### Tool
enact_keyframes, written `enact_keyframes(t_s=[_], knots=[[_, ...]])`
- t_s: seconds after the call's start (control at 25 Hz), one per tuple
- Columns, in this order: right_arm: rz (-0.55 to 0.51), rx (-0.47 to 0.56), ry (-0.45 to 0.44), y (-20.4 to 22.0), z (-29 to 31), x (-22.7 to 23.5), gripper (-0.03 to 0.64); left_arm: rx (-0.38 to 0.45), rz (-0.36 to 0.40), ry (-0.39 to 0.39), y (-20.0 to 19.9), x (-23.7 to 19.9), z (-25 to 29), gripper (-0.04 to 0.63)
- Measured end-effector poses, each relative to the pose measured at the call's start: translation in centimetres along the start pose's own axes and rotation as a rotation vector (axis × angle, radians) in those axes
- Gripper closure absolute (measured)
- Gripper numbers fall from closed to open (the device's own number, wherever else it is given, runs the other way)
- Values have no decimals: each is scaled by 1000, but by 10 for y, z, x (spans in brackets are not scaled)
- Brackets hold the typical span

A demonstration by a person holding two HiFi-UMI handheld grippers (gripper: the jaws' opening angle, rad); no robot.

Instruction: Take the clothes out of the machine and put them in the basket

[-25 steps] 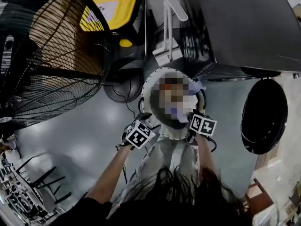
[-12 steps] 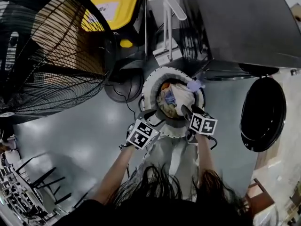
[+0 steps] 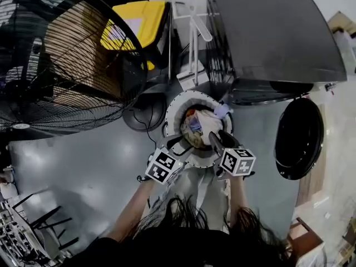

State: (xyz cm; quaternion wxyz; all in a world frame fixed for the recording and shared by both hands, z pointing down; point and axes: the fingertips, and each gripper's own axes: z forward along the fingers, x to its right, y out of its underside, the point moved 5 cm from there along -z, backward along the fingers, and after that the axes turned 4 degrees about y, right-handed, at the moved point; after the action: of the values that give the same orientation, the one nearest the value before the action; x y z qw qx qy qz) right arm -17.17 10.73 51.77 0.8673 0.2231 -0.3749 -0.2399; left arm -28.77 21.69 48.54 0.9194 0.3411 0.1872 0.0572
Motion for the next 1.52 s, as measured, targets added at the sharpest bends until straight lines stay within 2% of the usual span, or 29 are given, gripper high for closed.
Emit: enact_keyframes(t_s=[0.28,0.64,0.88,1.12,1.2,1.32,1.52], knots=[[-91,88,-57,-33,-53,-50,439,76,49,2,-32,21,-37,368],[-145,185,-49,-55,-120,-94,449,131,100,34,-59,43,-85,376],[-162,187,-51,-50,-148,-112,460,115,133,63,-50,64,-94,382],[-206,162,-67,-48,-170,-122,465,116,120,59,-51,82,-103,417],[-217,167,-79,-47,-179,-126,466,123,133,39,-51,86,-109,422],[-229,189,-96,-43,-196,-131,469,145,155,-18,-52,92,-119,468],[-276,178,-154,-32,-223,-137,471,196,99,-110,-50,124,-138,483]])
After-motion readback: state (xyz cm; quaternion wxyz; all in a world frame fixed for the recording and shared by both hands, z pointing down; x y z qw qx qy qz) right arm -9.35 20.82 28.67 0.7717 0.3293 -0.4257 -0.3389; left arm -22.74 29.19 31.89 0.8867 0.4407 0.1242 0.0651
